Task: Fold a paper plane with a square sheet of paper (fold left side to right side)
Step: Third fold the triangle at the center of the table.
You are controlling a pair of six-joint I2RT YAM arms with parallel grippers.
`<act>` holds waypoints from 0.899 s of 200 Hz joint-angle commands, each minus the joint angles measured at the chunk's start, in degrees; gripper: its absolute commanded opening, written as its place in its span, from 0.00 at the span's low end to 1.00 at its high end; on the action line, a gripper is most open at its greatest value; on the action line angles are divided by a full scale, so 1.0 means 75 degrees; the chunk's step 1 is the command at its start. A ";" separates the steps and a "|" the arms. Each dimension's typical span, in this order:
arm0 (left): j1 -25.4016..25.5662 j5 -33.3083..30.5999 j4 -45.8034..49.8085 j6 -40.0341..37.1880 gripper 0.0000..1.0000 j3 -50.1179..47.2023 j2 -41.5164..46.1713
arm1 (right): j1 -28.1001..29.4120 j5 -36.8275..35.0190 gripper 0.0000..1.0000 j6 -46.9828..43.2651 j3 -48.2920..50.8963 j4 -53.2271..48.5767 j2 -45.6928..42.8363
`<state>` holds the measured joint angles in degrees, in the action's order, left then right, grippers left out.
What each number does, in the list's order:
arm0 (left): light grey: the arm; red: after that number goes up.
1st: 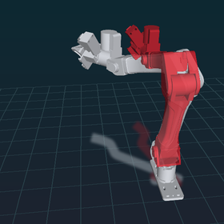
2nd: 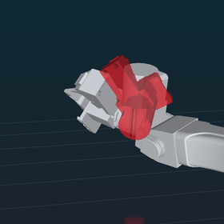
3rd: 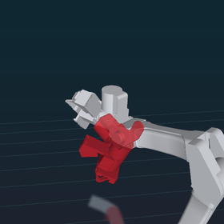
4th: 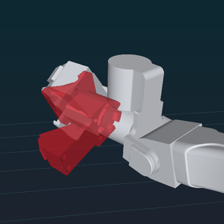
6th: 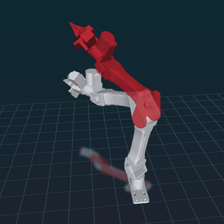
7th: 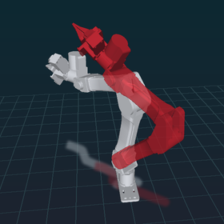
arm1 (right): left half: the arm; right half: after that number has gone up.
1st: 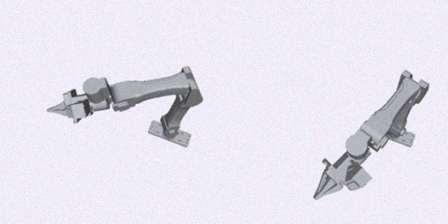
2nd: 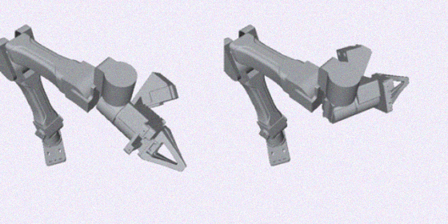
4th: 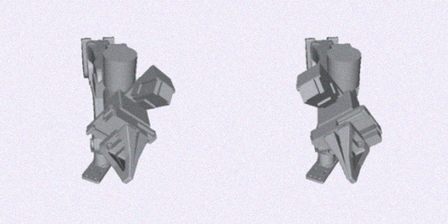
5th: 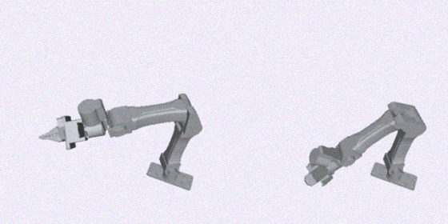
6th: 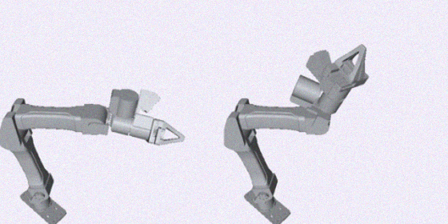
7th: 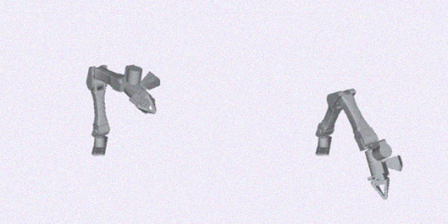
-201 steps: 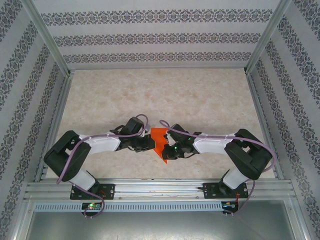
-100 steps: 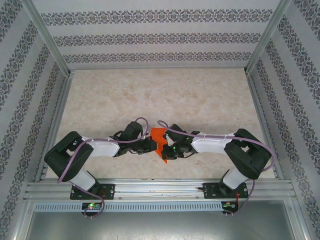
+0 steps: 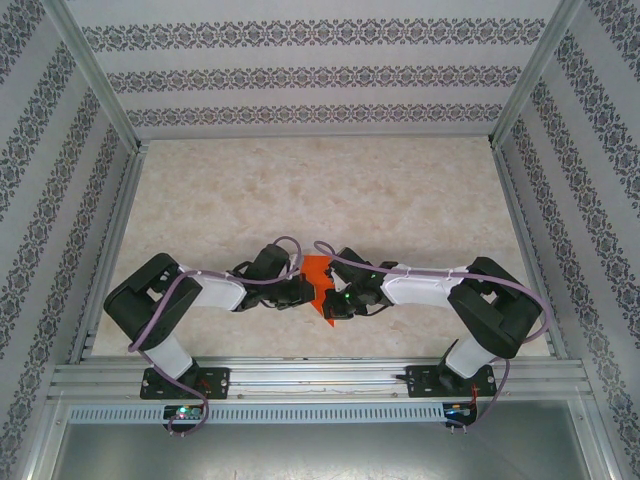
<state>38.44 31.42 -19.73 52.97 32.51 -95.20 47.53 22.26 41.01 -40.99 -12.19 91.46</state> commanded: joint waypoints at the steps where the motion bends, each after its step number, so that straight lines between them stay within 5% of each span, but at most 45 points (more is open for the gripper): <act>1: 0.0081 -0.0638 0.0776 -0.0203 0.00 0.0214 -0.0141 | 0.0050 -0.1105 0.00 -0.0031 0.0251 -0.1156 0.0459; 76: -0.0348 -0.0744 0.0786 -0.0149 0.00 -0.0045 -0.0179 | 0.0050 -0.1105 0.00 -0.0043 0.0251 -0.1257 0.0391; 180: -0.2066 -0.0366 0.1643 -0.1253 0.00 0.0173 0.0263 | 0.0050 -0.1012 0.00 -0.0090 0.0205 -0.1297 0.0403</act>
<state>25.80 33.85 -13.85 47.72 33.80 -94.54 47.53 20.34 40.77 -41.60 -12.47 91.55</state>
